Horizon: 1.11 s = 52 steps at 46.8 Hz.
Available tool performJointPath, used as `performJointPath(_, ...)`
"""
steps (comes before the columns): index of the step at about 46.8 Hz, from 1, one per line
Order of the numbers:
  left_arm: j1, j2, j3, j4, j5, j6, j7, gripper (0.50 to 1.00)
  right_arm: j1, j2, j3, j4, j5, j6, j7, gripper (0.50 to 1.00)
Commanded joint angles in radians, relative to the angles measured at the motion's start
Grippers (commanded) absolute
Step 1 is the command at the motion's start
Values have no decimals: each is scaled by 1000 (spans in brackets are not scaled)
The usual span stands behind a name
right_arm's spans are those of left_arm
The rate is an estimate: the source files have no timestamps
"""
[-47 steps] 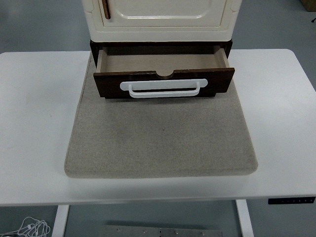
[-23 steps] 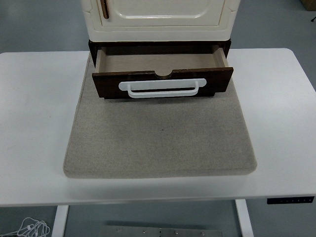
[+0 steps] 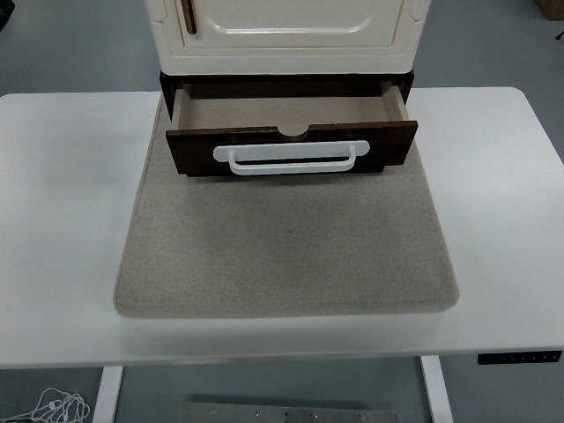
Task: Open the drawer under the combination cabinet
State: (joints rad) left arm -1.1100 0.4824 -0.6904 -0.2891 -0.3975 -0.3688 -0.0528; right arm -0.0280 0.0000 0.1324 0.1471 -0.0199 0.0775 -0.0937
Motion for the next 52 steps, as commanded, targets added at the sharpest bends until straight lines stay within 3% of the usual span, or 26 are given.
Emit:
performJointPath(1,18,-31,0,2,-37,-48,-1,1000,0,0,1,2,0,2,0,926)
performJointPath(17,44,-179,-43,53,-54,-144,-19,1000,0,0,9,2,2,4,3,926)
performJointPath(34,64,-196,-138,48,-72,-150,-32,1000,0,0,12,2,3,4,3,926)
performJointPath(52,65,-232,-138,48,-61,-151,-33,1000,0,0,12,2,3,4,3,928)
